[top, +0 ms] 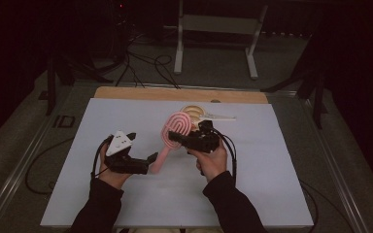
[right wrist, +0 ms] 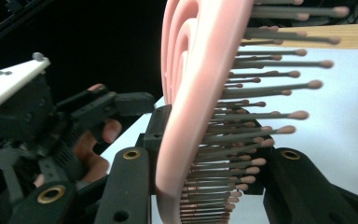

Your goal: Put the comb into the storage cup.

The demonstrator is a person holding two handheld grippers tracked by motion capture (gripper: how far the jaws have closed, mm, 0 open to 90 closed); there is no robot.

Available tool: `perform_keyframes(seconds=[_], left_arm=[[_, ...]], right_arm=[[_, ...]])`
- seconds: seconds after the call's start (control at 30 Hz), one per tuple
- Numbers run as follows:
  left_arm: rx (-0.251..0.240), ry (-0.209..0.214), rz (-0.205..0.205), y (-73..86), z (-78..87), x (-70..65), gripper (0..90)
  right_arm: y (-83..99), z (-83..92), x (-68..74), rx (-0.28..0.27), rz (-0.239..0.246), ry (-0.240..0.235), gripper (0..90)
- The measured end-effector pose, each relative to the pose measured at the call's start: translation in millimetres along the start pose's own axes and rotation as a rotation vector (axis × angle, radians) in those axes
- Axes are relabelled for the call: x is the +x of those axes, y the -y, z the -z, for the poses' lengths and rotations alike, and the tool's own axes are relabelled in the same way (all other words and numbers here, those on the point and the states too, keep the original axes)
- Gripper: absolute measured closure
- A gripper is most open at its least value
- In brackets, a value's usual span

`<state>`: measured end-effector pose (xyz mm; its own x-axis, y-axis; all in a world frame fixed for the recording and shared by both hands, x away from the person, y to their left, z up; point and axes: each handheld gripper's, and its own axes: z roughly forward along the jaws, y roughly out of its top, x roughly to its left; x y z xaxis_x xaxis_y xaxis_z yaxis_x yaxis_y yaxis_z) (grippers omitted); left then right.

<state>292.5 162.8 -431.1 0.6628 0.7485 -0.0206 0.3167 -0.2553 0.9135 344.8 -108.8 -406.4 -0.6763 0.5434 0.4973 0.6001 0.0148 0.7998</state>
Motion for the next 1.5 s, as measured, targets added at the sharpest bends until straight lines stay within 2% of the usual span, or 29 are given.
perform_keyframes(seconds=[0.03,0.1,0.13,0.17,0.2,0.27,0.4,0.6,0.73,0.83,1.4,1.5], left_arm=[[-0.005,-0.015,0.009,2.3,3.8,2.6,0.2],[-0.005,-0.015,0.009,2.3,3.8,2.6,0.2],[-0.015,-0.051,0.025,12.0,13.0,9.7,0.2],[-0.015,-0.051,0.025,12.0,13.0,9.7,0.2],[-0.016,-0.071,0.023,17.3,17.4,12.6,0.2],[-0.032,-0.08,0.041,25.0,23.5,16.5,0.2],[-0.062,-0.122,0.061,41.9,35.4,21.9,0.2],[-0.081,-0.159,0.064,59.2,47.7,23.4,0.2],[-0.07,-0.184,0.073,69.3,52.2,25.4,0.2],[-0.074,-0.193,0.09,73.1,53.6,27.7,0.2],[-0.071,-0.226,0.078,78.4,55.4,28.2,0.3],[-0.088,-0.239,0.088,79.3,57.5,29.3,0.3]], right_arm=[[-0.5,1.4,-1.6,-0.004,0.0,0.004,63.5],[-1.2,2.8,-3.1,-0.006,-0.012,-0.001,63.5],[-1.2,2.8,-3.1,-0.006,-0.012,-0.001,63.5],[-1.2,2.8,-3.1,-0.006,-0.012,-0.001,63.5],[-3.4,6.5,-6.4,-0.02,-0.027,0.0,63.5],[-5.5,10.0,-7.9,-0.03,-0.04,0.003,63.5],[-8.6,12.7,-7.6,-0.029,-0.039,0.013,63.5],[-12.3,15.8,-8.6,-0.031,-0.037,0.019,63.4],[-14.3,18.2,-10.6,-0.039,-0.049,0.019,63.4],[-16.0,20.0,-11.1,-0.041,-0.052,0.023,63.4],[-24.3,27.3,-13.0,-0.051,-0.06,0.033,63.4],[-27.9,29.9,-14.3,-0.052,-0.057,0.042,63.4]])
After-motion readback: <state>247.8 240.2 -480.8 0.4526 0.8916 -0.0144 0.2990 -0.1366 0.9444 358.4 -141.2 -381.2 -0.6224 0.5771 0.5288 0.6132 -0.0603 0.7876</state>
